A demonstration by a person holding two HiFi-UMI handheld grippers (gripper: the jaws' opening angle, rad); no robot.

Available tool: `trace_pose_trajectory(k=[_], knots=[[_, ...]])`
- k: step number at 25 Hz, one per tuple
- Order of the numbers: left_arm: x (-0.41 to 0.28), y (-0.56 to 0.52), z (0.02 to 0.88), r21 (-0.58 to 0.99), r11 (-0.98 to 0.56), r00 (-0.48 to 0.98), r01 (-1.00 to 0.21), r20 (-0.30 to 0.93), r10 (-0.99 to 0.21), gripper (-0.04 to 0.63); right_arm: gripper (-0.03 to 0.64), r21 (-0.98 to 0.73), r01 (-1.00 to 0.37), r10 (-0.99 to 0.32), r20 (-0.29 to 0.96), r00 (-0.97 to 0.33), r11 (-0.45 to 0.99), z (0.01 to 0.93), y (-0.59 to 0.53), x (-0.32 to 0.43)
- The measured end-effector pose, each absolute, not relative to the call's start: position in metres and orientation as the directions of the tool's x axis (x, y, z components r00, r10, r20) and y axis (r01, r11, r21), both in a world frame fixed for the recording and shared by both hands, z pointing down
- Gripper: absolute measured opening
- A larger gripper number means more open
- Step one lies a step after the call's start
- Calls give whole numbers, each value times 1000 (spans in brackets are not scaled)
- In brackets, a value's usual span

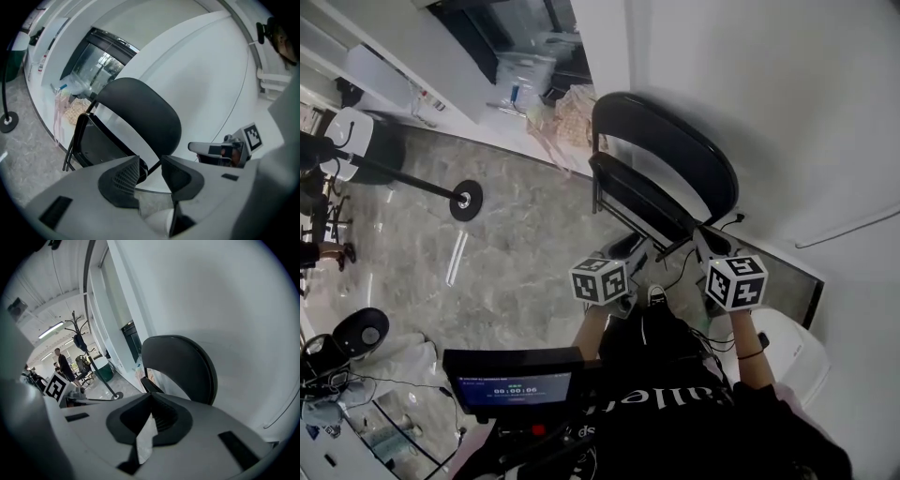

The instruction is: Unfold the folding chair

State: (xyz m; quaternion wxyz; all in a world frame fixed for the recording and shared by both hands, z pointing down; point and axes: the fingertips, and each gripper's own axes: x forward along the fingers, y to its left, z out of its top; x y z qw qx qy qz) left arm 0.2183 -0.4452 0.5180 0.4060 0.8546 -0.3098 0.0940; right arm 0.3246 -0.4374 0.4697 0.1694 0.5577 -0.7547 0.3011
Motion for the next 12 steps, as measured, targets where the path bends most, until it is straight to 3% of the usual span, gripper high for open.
trace_pose_trajectory(k=[8, 12], knots=[[221, -481, 557, 690, -466, 832, -554, 442, -335, 163, 15, -212, -966, -775, 582, -245, 147, 462, -477, 318], [228, -504, 580, 689, -459, 827, -562, 471, -306, 175, 15, -198, -960, -762, 585, -277, 197, 455, -498, 318]])
